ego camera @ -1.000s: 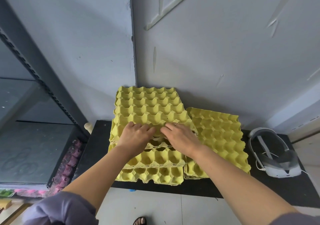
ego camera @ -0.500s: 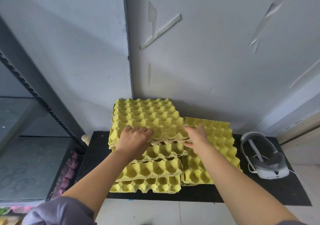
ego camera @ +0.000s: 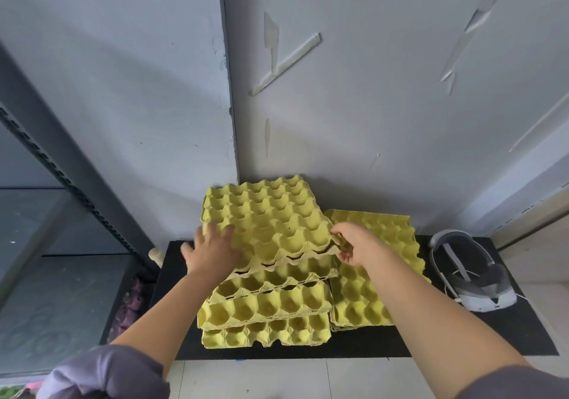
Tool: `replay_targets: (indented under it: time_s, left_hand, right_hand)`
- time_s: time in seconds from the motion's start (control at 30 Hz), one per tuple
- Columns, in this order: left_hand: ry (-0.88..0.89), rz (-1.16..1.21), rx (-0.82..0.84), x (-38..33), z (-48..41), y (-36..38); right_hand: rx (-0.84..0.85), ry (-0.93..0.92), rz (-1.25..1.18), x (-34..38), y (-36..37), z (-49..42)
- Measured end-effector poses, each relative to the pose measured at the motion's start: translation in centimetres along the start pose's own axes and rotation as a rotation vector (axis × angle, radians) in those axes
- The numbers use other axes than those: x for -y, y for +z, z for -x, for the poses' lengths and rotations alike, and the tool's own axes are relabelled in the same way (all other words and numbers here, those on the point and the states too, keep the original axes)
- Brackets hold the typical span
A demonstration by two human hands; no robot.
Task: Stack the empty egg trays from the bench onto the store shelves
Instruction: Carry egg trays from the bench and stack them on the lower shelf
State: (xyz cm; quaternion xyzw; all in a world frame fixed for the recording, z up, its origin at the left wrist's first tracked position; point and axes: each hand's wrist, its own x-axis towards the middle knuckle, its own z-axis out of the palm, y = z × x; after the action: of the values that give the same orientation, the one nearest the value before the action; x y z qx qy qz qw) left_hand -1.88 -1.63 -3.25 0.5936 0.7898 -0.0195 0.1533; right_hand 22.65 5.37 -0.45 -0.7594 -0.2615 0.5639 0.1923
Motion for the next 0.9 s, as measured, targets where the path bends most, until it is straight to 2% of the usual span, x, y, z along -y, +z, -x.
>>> replay_targets:
  time_s: [0.03,0.1,0.17,0.33,0.53,0.67,0.77,0.9]
  left_hand:
    - [-0.109,0.09,0.041,0.5,-0.1,0.2]
    - [-0.333,0.42,0.138,1.5,-0.3,0.5]
    - [-0.409,0.667,0.198,2.1,-0.5,1.0]
    - [-0.403,0.756,0.165,2.5,-0.7,0.6]
    - [-0.425,1.039,0.028,3.4,-0.1,-0.8]
    - [-0.621,1.199,-0.103,5.3,0.0,-0.7]
    - [-0.781,1.223,-0.048,5.9,0.6,-0.8]
    - [-0.741,1.356,0.028,5.9,2.1,-1.2]
  right_hand:
    - [0.001,0.025,-0.005,0.0,0.0,0.0]
    - [0.009,0.049,-0.031,-0.4,0.4,-0.1]
    - [0.025,0.035,-0.101,-0.9,1.0,0.0]
    - [-0.005,-0.223,-0.206,-1.2,1.5,0.3]
    - [0.095,-0.303,-0.391,-1.8,1.4,1.8]
    - [0.175,-0.33,-0.462,-2.3,1.2,2.7]
    - [0.228,-0.343,-0.496,-2.4,0.8,4.1]
    - [0.246,-0.376,-0.513,-2.3,-0.7,6.2]
